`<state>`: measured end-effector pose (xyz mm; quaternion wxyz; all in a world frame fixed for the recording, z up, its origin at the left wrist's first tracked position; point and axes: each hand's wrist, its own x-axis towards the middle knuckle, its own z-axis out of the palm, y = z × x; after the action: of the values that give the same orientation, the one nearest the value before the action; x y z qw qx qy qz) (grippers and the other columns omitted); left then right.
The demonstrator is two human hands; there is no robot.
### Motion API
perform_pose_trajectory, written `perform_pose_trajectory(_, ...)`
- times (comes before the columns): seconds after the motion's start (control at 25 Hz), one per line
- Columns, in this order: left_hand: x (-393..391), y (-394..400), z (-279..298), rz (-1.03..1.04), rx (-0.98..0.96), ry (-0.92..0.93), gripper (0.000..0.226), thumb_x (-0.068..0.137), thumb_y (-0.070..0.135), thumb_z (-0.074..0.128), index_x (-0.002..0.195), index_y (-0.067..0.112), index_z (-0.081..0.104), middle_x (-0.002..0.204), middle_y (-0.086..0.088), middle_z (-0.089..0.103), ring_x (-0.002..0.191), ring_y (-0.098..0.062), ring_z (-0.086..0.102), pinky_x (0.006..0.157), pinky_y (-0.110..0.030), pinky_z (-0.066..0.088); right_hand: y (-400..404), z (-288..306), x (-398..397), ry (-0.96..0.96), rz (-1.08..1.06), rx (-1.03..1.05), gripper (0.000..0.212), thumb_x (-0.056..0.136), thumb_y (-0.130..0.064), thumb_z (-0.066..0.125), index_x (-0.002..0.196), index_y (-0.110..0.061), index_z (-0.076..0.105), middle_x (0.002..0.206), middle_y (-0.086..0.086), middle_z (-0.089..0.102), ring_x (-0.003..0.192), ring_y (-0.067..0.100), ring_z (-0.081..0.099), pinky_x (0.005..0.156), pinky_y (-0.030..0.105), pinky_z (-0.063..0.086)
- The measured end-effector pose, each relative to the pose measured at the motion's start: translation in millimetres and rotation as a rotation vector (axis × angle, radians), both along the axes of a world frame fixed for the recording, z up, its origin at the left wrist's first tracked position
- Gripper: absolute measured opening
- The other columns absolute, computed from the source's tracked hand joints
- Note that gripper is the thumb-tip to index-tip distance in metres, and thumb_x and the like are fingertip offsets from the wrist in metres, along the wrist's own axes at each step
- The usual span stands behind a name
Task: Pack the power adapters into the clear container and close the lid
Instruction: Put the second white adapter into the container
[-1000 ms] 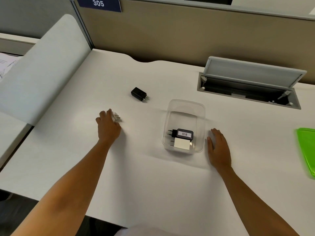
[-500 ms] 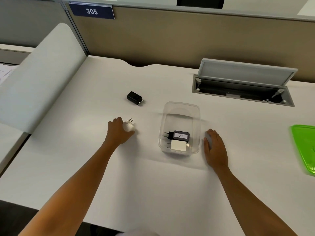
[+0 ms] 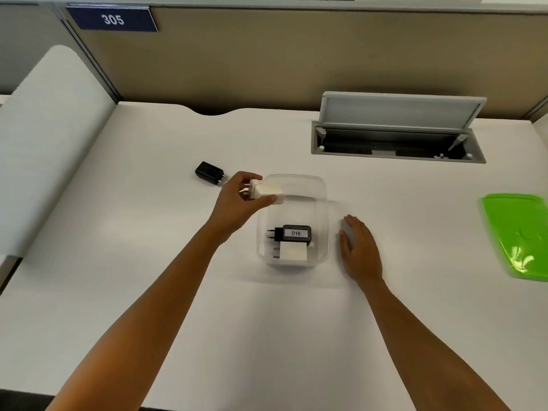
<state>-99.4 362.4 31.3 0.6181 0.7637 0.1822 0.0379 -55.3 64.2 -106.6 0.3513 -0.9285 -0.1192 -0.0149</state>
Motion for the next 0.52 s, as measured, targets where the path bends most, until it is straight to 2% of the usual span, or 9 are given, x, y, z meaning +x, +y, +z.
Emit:
perform_pose_trajectory(0.08,13.8,-19.3,1.5,-0.109,0.192,0.029,0.062,0.062,0.037,0.090,0.116,0.027,0.060,0.111,0.011,0.064,0.095,-0.006,0.068,0.075,-0.021,0.060,0.3,1.3,2.2,-0.004,-0.015,0.011,0.045,0.101,-0.028,0.049,0.143,-0.011,0.050,0.147,0.004,0.052,0.137,0.022,0.047,0.116,0.035,0.037)
perform_pose_trajectory(0.28,49.2,-61.0,-24.2,-0.390,0.456,0.143,0.070,0.070,0.027,0.089,0.130,0.013,0.056,0.121,-0.006,0.061,0.114,-0.021,0.059,0.088,-0.024,0.047,-0.5,-0.1,2.5,0.019,-0.022,0.017,0.046,0.101,-0.031,0.048,0.144,-0.013,0.049,0.149,0.004,0.050,0.139,0.021,0.046,0.117,0.035,0.036)
perform_pose_trajectory(0.4,59.2,-66.0,-41.8,-0.433,0.463,0.249,0.069,0.074,0.021,0.086,0.133,0.011,0.051,0.129,-0.010,0.057,0.122,-0.024,0.053,0.096,-0.028,0.044,-0.5,-0.5,2.9,0.024,-0.036,0.018,0.046,0.101,-0.032,0.048,0.144,-0.014,0.049,0.149,0.003,0.050,0.139,0.020,0.046,0.117,0.034,0.037)
perform_pose_trajectory(0.52,57.6,-60.3,-54.2,-0.455,0.418,0.289,0.067,0.076,0.013,0.083,0.134,0.012,0.050,0.132,-0.009,0.052,0.124,-0.022,0.050,0.090,-0.023,0.038,0.0,-1.2,2.6,0.017,-0.037,0.025,0.047,0.101,-0.032,0.049,0.144,-0.014,0.049,0.148,0.002,0.051,0.138,0.020,0.047,0.116,0.034,0.038)
